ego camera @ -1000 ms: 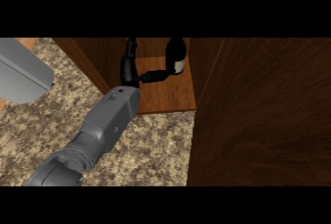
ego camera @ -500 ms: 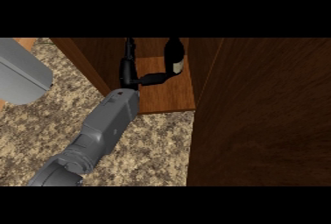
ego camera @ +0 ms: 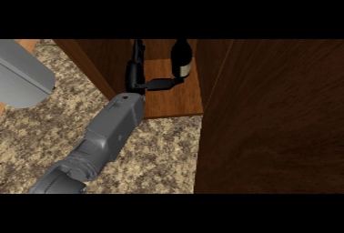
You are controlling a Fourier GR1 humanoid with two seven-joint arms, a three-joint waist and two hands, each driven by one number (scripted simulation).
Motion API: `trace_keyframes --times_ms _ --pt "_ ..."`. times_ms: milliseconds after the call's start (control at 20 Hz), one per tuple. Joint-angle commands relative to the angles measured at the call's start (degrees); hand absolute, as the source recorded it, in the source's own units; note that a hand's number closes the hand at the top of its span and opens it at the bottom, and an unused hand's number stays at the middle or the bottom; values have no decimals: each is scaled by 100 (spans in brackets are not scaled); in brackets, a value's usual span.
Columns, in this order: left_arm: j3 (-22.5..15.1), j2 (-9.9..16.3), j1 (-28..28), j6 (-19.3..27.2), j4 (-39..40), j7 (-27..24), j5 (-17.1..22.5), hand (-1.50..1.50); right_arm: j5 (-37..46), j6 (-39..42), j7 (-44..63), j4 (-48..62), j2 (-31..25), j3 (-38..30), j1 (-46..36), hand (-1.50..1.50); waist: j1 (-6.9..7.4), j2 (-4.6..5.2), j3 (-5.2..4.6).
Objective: Pick up the wine, place it into the cabinet and close the cabinet
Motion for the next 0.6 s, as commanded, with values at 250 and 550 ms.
trace_keyframes --times_ms 250,550 --pt "9 6 358 -460 -33 -178 184 -150 -166 -82 356 -211 -150 -213 -270 -150 107 -67 0" --pt "-23 6 530 -750 -56 -527 540 -150 -27 -160 360 -138 -21 77 -386 -150 -21 -40 -4"
